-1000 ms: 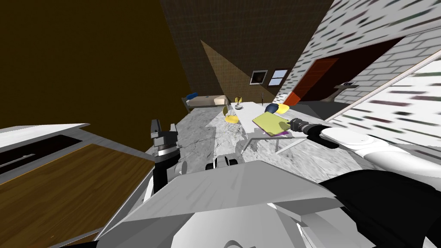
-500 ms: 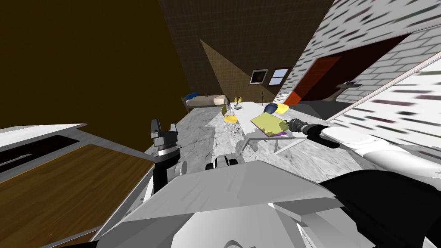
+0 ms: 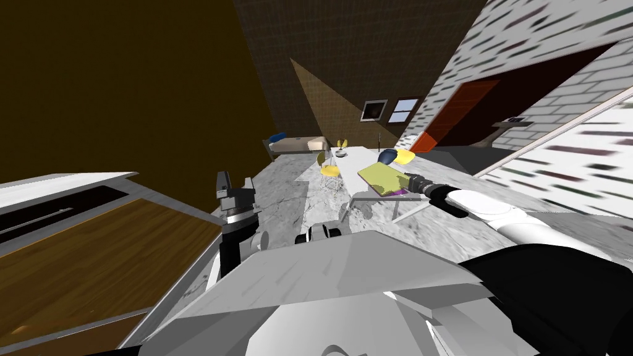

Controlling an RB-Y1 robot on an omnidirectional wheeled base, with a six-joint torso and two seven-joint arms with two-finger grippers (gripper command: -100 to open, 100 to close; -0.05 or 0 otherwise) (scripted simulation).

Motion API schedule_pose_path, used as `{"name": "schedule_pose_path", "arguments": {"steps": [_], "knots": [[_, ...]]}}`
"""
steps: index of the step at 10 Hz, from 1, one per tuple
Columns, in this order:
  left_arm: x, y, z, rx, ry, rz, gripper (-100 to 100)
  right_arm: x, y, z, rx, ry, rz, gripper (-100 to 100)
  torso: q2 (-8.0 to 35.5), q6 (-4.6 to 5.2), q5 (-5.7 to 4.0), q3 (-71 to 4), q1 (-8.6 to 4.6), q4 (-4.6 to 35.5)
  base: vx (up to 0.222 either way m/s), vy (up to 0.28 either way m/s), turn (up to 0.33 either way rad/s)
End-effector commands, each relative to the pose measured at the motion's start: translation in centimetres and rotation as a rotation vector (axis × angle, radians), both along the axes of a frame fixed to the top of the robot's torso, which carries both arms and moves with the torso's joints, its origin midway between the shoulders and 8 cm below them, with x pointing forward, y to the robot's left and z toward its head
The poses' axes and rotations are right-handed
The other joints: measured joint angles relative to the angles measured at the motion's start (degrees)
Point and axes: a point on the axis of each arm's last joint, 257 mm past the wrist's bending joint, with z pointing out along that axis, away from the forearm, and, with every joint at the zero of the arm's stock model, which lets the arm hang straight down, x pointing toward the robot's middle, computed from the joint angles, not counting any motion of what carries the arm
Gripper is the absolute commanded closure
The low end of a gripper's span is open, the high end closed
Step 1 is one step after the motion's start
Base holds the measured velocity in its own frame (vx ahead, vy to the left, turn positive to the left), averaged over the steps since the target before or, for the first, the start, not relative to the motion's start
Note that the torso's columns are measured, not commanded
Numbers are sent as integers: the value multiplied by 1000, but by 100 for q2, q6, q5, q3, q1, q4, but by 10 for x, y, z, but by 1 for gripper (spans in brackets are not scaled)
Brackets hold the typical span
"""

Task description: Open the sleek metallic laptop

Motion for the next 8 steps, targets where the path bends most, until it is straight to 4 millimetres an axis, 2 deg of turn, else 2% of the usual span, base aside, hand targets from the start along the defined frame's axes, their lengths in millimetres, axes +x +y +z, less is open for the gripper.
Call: {"name": "schedule_pose_path", "arguments": {"steps": [1, 7, 8], "knots": [[0, 0, 0, 0, 0, 0, 0, 8, 17, -17, 4, -33, 1, -100, 3, 0, -1, 2, 1, 1, -91, -118, 63], [0, 0, 0, 0, 0, 0, 0, 39, 78, -40, 0, -139, 31, -100, -3, 0, -1, -1, 1, 0, -100, -132, 73], [0, 0, 0, 0, 0, 0, 0, 38, 79, -43, 5, -139, 28, -100, -4, 0, 1, -3, 5, -1, -76, -102, 25]]}}
